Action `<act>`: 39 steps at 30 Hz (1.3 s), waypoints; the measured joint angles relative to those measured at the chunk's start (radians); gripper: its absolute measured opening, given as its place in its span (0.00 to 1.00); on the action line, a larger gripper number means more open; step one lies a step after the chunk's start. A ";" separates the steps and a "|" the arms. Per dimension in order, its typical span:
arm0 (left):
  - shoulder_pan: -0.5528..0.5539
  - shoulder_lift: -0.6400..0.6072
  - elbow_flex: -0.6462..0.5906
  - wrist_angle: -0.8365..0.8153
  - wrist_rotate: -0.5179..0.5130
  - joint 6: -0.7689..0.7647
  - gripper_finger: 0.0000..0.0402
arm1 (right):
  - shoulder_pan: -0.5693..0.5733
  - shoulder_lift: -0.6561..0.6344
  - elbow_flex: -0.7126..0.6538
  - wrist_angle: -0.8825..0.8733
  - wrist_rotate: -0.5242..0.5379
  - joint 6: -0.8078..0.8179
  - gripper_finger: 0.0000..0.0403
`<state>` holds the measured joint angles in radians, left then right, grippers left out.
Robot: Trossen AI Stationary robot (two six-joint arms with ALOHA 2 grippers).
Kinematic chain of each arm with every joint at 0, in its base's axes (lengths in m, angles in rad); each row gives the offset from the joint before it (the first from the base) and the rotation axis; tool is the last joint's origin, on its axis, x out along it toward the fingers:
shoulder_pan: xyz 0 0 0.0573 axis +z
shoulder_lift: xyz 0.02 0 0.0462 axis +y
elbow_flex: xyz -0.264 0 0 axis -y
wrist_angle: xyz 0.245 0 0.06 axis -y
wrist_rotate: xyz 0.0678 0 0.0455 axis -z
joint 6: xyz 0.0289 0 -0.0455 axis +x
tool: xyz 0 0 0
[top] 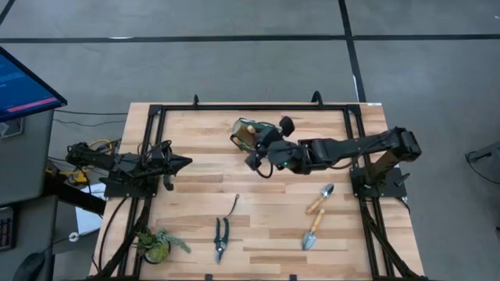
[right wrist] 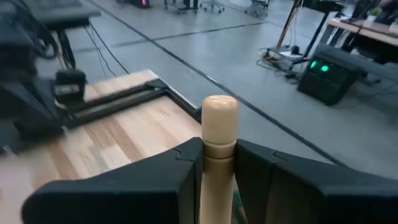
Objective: Pick & Place Garden tools in Gardening bag
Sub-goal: Put the top left brown trowel into the white gardening bag
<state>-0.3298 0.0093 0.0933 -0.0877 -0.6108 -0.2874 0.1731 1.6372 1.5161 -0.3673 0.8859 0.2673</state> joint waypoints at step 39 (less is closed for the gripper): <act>0.000 0.000 0.000 0.004 -0.002 -0.009 0.00 | -0.059 0.335 -0.003 0.106 0.513 0.334 0.14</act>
<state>-0.3295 0.0093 0.0933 -0.0834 -0.6131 -0.2966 0.1136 1.9726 1.5136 -0.2609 1.3992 0.6017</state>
